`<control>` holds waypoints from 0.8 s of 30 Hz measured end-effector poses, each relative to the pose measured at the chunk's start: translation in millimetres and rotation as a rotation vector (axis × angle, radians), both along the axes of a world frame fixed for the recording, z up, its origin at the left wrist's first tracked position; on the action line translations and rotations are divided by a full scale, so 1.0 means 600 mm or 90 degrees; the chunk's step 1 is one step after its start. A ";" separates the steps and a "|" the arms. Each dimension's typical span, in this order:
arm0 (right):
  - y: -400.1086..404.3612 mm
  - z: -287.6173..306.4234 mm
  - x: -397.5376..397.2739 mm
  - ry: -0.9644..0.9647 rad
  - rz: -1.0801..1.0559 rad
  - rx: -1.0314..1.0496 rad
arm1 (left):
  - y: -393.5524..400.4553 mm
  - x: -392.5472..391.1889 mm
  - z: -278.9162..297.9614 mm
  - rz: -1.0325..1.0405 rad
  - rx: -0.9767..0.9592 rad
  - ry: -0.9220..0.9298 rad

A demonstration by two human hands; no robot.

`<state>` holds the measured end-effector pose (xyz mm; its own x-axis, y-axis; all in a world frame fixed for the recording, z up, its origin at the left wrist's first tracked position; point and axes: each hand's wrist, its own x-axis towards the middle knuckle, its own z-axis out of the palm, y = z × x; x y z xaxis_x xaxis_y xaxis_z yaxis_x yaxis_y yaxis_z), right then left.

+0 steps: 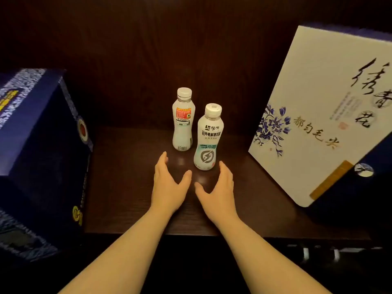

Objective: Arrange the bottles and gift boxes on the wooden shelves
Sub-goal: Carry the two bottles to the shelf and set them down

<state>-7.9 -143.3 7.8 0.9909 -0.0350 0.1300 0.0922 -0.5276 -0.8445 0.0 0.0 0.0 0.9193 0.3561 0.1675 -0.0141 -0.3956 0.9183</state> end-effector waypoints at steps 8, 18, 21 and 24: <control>0.038 -0.010 0.113 -0.081 -0.103 0.059 | 0.005 0.152 0.001 0.052 0.004 -0.060; 0.050 -0.022 0.163 -0.083 -0.145 0.094 | 0.007 0.246 0.013 -0.001 -0.044 -0.039; 0.050 -0.020 0.160 -0.083 -0.155 0.096 | 0.008 0.247 0.014 0.000 -0.035 -0.053; 0.049 -0.016 0.151 -0.086 -0.180 0.108 | 0.009 0.234 0.017 0.005 -0.033 -0.072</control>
